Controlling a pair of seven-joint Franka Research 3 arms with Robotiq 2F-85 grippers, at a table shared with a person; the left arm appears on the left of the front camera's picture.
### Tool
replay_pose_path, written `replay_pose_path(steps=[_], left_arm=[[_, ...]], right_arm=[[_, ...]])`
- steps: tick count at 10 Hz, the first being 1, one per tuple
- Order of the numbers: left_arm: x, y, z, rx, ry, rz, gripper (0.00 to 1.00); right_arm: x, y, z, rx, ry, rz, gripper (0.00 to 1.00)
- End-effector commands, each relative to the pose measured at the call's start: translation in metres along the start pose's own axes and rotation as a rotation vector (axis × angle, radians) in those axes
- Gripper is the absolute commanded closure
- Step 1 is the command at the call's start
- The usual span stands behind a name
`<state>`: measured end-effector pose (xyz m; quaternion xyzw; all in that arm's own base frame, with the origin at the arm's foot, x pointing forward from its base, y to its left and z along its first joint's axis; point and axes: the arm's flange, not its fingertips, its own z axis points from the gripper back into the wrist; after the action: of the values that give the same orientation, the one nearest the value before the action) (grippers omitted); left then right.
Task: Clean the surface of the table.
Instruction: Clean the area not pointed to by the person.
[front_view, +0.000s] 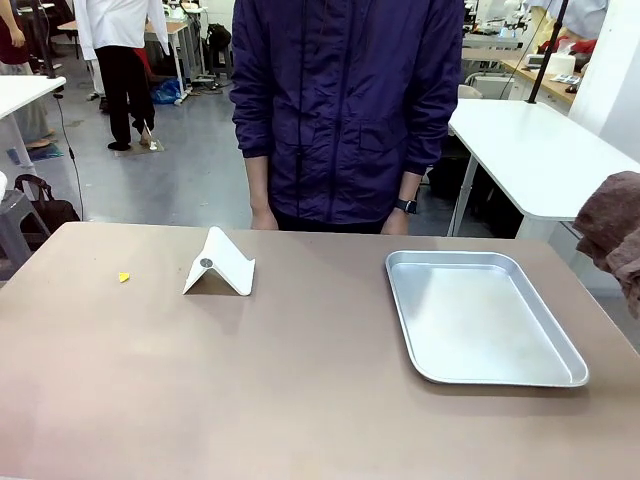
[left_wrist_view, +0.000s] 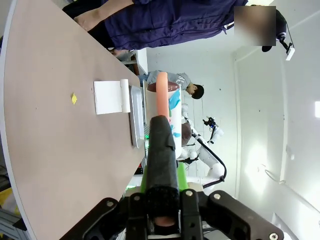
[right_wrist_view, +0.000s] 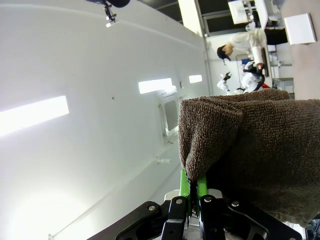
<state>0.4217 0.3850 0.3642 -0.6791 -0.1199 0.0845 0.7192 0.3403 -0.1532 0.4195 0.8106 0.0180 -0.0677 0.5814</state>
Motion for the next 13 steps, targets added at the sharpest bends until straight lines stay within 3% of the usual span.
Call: replay_pose_path(steps=[1, 8, 10, 13], left_arm=[[0.001, -0.001, 0.0, 0.001, 0.001, -0.003, 0.78], [0.067, 0.054, -0.093, 0.383, 0.154, -0.041, 0.78], [0.074, 0.065, -0.11, 0.42, 0.17, -0.043, 0.78], [0.083, 0.072, -0.122, 0.43, 0.116, -0.007, 0.78]], right_arm=[[-0.001, 0.004, 0.0, 0.005, -0.003, 0.01, 0.94], [-0.001, 0.004, 0.0, 0.005, -0.003, 0.01, 0.94], [-0.001, 0.004, 0.0, 0.005, -0.003, 0.01, 0.94], [-0.001, 0.004, 0.0, 0.005, -0.003, 0.01, 0.94]])
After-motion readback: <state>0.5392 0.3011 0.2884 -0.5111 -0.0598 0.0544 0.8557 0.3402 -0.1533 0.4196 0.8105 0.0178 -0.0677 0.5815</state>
